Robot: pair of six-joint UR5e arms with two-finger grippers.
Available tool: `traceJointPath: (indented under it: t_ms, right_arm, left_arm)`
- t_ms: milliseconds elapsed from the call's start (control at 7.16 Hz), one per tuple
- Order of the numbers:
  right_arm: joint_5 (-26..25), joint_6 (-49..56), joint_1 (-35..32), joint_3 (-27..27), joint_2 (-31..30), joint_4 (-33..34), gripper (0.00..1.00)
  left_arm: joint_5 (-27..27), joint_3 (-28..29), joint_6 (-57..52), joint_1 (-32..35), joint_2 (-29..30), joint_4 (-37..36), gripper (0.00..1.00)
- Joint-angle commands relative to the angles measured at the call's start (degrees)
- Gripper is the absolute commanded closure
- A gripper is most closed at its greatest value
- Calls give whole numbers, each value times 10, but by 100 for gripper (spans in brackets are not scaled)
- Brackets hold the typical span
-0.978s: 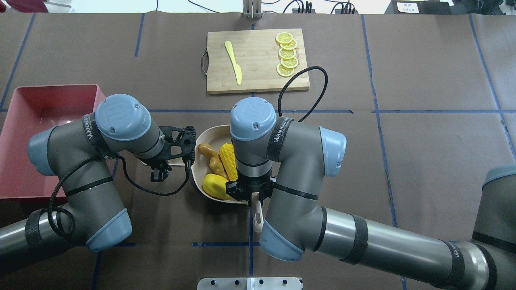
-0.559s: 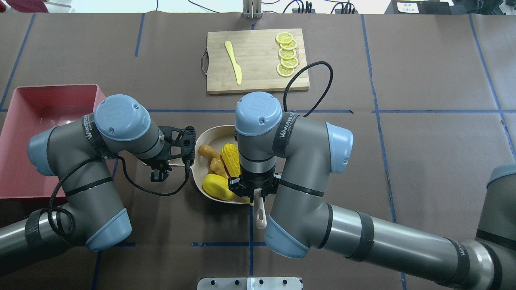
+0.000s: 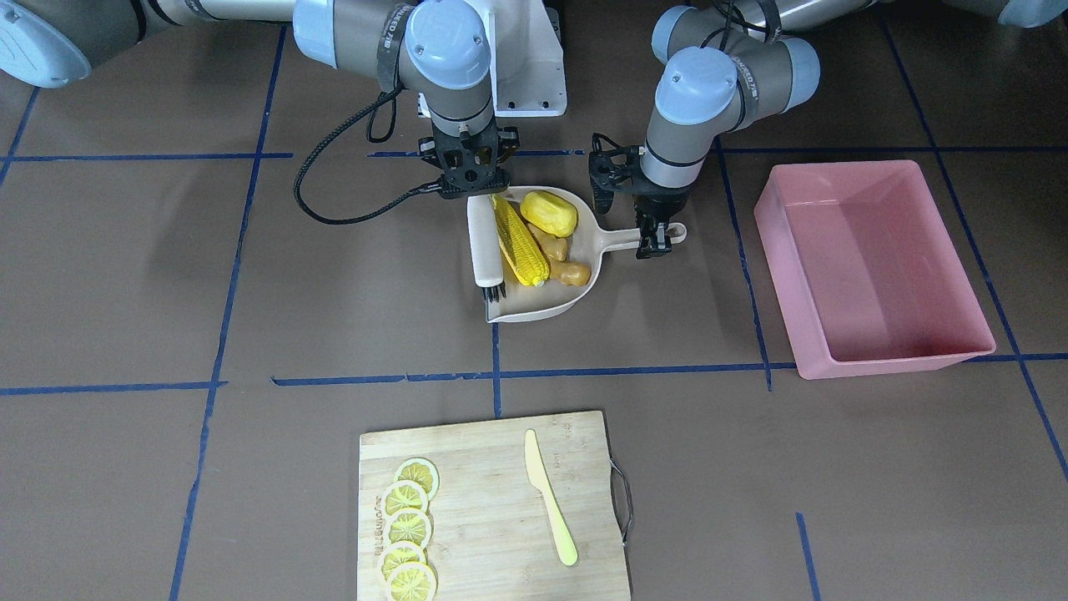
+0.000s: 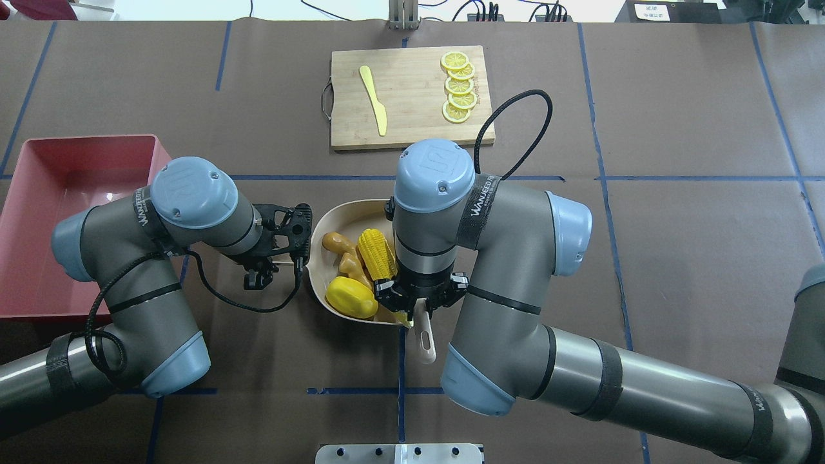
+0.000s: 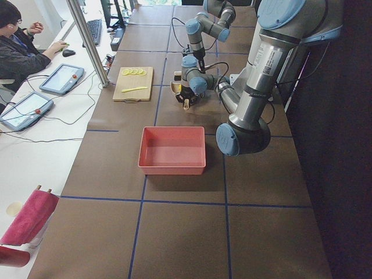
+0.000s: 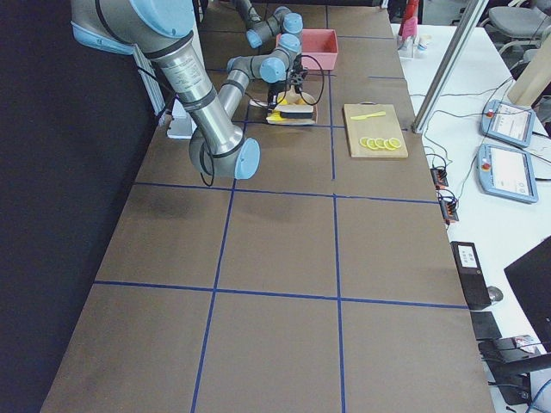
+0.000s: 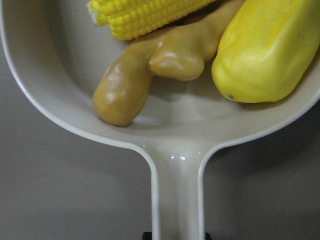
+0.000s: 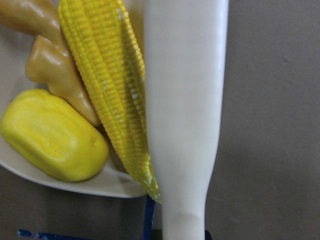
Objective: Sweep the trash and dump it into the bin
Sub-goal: 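Push the vegetables fully into the dustpan with the brush, then lift the brush away from the dustpan with the right gripper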
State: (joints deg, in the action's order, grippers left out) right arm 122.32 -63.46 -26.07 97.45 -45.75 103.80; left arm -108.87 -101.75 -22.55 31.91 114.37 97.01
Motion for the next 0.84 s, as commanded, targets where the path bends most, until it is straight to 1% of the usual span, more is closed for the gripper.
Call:
traceJointPath:
  t_ms: [0,279,419,698]
  right_arm:
    - [4,0,-13,14,-1,1,100]
    - [31,4,-62,104,-51,24,100]
    - [34,10,-80,127,-65,36,100]
    - [34,11,-99,135,-72,41,100]
  left_arm:
    - [-37,2,0,0,-10,19,99]
    - [-37,2,5,0,-10,19,100]
    - [-38,2,7,0,-10,19,100]
    - [-74,1,8,3,-10,30,100]
